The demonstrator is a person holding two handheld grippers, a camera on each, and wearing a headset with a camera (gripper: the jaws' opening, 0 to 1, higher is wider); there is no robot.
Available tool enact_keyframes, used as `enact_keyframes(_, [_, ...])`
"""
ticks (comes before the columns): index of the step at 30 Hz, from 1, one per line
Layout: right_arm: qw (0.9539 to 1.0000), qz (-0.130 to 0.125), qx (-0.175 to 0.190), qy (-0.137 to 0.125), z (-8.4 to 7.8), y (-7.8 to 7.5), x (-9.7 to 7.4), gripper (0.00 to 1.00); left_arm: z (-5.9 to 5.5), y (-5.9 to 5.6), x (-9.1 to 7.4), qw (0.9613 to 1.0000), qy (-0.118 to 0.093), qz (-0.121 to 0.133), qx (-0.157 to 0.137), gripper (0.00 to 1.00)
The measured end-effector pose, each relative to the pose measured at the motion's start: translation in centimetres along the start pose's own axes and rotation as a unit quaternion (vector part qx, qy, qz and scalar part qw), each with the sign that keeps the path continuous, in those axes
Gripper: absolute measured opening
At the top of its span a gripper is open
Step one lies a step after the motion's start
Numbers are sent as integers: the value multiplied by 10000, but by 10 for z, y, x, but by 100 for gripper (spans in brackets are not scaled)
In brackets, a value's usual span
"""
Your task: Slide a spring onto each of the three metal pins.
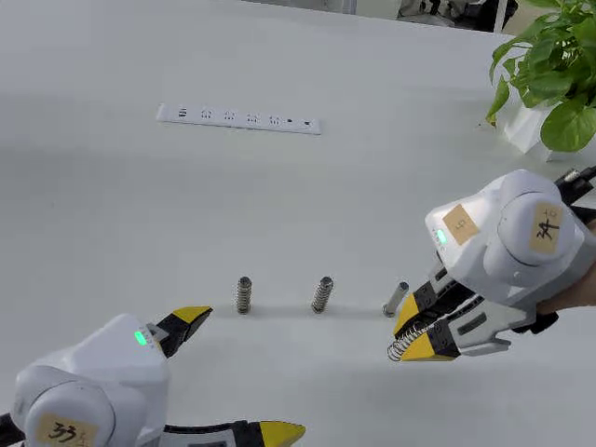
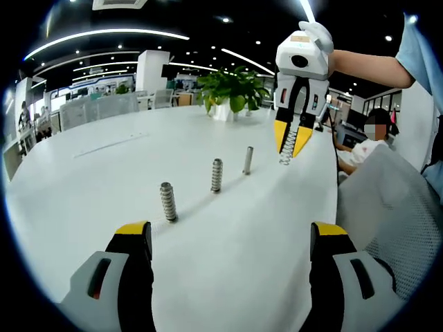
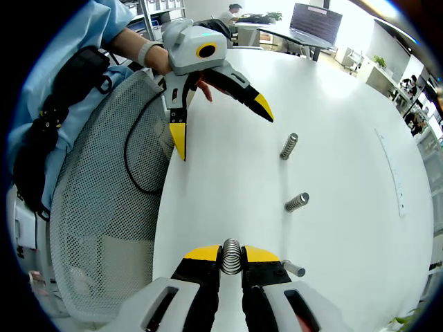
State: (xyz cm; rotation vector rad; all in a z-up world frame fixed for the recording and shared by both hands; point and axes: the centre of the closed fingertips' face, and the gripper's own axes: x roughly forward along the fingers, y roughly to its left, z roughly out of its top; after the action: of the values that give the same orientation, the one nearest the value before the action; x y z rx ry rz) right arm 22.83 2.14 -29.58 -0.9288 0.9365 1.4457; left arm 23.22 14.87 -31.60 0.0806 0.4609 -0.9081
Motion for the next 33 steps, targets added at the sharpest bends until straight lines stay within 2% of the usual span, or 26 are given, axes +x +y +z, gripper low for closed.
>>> enact_keyframes(4, [10000, -26, -27, 42, -2, -8, -4, 8, -3, 4, -3, 9999, 30, 57, -94, 99])
enact_keyframes(8, [9998, -103, -78, 121, -6, -17, -7, 8, -5, 7, -5, 9998, 35, 109, -162, 99])
enact_keyframes(16, [9987, -426, -138, 227, -12, -40, -19, 8, -9, 10, -8, 9997, 75, 155, -182, 99])
enact_keyframes(21, [9981, -485, -159, 345, -18, -54, -24, 8, -10, 12, -9, 9996, 65, 173, -215, 99])
enact_keyframes(27, [9978, -512, -182, 378, -19, -60, -25, 8, -12, 15, -12, 9995, 76, 212, -232, 99])
enact_keyframes(28, [9976, -533, -193, 387, -20, -66, -25, 8, -12, 16, -13, 9995, 89, 214, -236, 99])
enact_keyframes(33, [9963, -541, -311, 589, -27, -73, -24, 8, -14, 18, -14, 9993, 116, 247, -247, 99])
